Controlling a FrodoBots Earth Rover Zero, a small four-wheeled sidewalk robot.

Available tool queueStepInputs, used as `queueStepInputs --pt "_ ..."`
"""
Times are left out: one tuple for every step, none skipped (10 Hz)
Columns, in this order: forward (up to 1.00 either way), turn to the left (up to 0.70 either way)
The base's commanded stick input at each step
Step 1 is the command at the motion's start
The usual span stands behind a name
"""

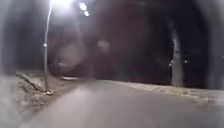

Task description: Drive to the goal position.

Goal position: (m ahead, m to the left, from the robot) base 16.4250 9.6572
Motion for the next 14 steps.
queueStepInputs --pt "1.0 0.1" --pt "1.0 0.1" --pt "1.0 0.1" --pt "1.0 0.1" --pt "1.0 0.1" --pt "1.0 0.1" --pt "1.0 0.11" --pt "1.0 0.11" --pt "1.0 0.11" --pt "1.0 0.11" --pt "1.0 0.11" --pt "1.0 0.11" --pt "1.0 0.11" --pt "1.0 0.11"
